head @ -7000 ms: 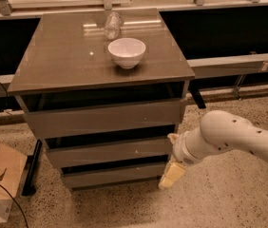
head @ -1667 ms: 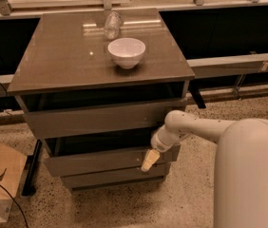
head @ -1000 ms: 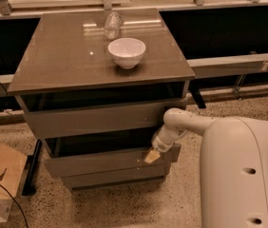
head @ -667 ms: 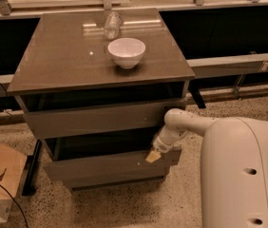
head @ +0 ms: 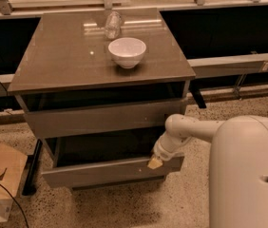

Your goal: Open middle drawer

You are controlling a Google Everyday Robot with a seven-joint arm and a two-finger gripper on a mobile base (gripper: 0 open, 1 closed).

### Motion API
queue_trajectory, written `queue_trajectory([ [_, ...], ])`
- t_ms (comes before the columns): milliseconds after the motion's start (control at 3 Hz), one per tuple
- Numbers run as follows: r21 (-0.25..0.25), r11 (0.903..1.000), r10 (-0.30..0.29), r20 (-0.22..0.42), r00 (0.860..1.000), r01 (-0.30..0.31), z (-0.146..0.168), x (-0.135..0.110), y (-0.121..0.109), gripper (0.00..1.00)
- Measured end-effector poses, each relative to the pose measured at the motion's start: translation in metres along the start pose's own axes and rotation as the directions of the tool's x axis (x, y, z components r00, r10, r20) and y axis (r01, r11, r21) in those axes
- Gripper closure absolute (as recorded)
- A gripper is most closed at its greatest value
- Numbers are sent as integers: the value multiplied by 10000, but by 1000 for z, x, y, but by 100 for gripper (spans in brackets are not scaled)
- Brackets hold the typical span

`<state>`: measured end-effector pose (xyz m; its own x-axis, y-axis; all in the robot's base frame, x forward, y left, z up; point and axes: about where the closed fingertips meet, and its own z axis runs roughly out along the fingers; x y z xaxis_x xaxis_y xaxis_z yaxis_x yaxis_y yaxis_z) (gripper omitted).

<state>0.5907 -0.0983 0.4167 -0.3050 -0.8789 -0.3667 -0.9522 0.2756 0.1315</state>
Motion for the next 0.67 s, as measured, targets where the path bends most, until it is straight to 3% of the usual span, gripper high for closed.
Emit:
queue_trajectory([
  [667,-29,10000,17,-18,10000,-17,1,1,2,1],
])
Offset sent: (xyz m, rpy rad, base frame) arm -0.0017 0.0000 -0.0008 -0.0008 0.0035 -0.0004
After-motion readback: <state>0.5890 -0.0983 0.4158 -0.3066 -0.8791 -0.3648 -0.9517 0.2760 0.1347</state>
